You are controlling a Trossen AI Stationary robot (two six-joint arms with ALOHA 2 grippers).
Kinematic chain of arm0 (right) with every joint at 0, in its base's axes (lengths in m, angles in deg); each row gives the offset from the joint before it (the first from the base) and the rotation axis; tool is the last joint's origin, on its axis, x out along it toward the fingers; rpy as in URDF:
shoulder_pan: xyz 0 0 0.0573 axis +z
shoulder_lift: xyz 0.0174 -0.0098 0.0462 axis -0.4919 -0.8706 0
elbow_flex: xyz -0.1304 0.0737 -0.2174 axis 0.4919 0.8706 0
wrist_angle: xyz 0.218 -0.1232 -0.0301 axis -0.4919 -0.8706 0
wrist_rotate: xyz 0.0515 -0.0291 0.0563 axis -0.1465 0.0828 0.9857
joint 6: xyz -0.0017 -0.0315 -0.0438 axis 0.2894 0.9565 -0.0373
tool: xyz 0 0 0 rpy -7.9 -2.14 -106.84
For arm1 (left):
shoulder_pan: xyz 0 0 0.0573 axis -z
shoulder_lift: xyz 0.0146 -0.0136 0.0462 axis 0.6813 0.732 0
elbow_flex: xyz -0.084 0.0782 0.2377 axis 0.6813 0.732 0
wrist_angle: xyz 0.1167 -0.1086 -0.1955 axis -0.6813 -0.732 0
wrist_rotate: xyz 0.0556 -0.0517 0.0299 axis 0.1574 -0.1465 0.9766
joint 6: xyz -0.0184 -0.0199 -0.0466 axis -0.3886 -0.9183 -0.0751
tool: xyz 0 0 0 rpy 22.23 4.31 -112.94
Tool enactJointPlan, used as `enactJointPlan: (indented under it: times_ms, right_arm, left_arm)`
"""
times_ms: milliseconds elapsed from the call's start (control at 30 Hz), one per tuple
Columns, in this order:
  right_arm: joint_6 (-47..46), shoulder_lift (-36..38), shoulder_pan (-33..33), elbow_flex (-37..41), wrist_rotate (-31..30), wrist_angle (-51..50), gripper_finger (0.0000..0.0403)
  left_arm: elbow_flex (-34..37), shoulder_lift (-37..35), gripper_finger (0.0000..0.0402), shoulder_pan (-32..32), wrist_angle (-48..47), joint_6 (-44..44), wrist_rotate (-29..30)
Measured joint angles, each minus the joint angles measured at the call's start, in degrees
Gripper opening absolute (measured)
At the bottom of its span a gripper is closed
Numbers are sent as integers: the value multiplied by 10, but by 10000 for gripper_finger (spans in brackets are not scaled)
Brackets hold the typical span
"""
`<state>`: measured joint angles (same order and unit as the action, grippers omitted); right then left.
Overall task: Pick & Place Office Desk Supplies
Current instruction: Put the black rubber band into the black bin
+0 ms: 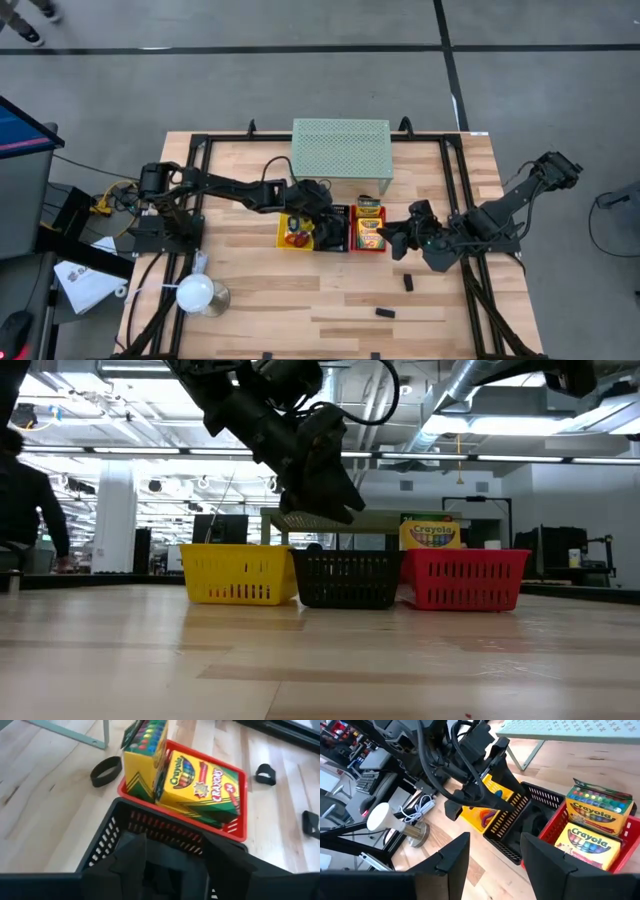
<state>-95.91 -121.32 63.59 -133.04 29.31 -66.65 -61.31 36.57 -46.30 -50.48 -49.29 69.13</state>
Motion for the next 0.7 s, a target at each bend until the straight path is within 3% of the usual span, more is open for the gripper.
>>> enactJointPlan:
  times_ms: [200, 333, 467, 700]
  right_arm:
    - [-57, 0, 15, 0, 8, -41, 173]
    - [-112, -3, 30, 0, 50, -72, 173]
    - [-203, -35, 39, 0, 148, -133, 173]
    - [-343, -156, 51, 0, 341, -192, 173]
  left_arm:
    - [0, -12, 185, 3, -2, -5, -2]
    - [0, -57, 179, 8, 3, -16, -2]
    - [-1, -129, 177, 23, 7, -15, 8]
    - [-1, -235, 189, 48, 13, -13, 65]
